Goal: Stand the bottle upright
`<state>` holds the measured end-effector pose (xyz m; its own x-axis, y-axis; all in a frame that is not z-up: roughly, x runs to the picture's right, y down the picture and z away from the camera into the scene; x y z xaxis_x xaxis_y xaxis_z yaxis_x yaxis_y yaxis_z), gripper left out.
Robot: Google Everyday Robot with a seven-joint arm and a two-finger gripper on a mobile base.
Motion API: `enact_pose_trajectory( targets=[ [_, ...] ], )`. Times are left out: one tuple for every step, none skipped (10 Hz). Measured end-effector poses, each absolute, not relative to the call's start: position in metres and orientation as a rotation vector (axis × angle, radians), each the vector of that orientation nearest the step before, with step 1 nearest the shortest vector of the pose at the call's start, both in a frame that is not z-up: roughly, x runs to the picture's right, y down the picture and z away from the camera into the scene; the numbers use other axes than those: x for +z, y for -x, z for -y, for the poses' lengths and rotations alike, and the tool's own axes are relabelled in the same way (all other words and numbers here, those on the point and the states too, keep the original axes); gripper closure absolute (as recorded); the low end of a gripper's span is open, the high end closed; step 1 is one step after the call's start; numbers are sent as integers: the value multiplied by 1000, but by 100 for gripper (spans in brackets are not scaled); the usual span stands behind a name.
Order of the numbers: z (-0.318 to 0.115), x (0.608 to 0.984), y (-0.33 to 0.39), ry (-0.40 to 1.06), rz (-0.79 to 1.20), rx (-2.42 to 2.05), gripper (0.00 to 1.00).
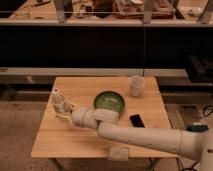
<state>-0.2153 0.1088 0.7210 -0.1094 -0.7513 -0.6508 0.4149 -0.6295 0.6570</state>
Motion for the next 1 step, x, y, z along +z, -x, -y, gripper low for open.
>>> enact_pose_trajectory(
  targets=[
    [-120, 722, 213, -1380, 379, -1848, 100]
  ],
)
